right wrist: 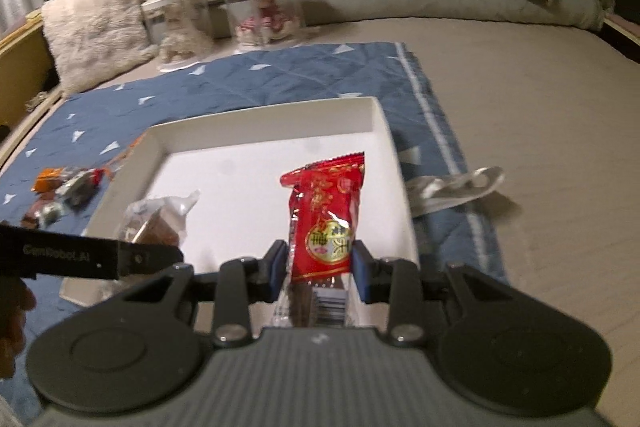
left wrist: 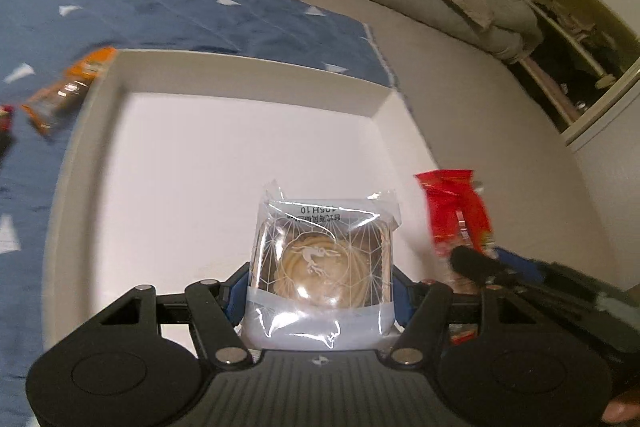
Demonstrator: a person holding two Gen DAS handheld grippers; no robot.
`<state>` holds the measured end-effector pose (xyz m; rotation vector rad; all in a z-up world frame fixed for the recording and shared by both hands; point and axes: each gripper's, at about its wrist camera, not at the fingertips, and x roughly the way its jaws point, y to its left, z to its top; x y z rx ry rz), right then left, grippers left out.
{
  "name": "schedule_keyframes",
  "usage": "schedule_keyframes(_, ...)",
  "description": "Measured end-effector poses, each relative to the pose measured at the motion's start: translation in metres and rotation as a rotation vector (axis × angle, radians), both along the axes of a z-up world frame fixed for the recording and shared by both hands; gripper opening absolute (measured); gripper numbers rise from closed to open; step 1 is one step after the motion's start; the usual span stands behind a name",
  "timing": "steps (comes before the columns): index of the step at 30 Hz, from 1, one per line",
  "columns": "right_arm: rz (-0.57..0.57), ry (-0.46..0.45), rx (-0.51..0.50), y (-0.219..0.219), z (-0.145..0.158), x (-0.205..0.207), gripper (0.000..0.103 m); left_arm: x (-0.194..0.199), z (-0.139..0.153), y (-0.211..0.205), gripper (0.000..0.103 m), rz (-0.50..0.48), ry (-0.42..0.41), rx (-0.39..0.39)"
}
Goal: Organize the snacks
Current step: 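Carry the red packet and round cake into the white tray and release both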
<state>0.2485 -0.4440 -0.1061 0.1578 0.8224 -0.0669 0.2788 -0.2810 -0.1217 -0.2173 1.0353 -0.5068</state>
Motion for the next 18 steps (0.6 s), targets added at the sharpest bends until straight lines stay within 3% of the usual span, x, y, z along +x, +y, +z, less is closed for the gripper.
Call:
schedule_keyframes(6, 0.007, -0.002, -0.004, -0.013, -0.009, 0.014, 0.040, 0.011, -0.020, -0.011, 0.067, 0.046, 0.118, -0.131)
schedule_keyframes(10, 0.019, 0.019, -0.027, -0.010, -0.014, 0.016, 0.040, 0.015, -0.025, -0.010, 0.070, 0.072, 0.144, -0.145)
schedule_keyframes(12, 0.023, 0.024, -0.023, -0.010, -0.015, 0.016, 0.041, 0.015, -0.025, -0.006, 0.088, 0.071, 0.158, -0.167)
schedule_keyframes(14, 0.019, 0.028, -0.016, -0.013, -0.018, 0.015, 0.044, 0.015, -0.024, -0.001, 0.090, 0.061, 0.174, -0.200)
schedule_keyframes(18, 0.015, 0.032, -0.012, -0.012, -0.017, 0.009, 0.055, 0.010, -0.015, 0.005, 0.090, 0.052, 0.149, -0.153)
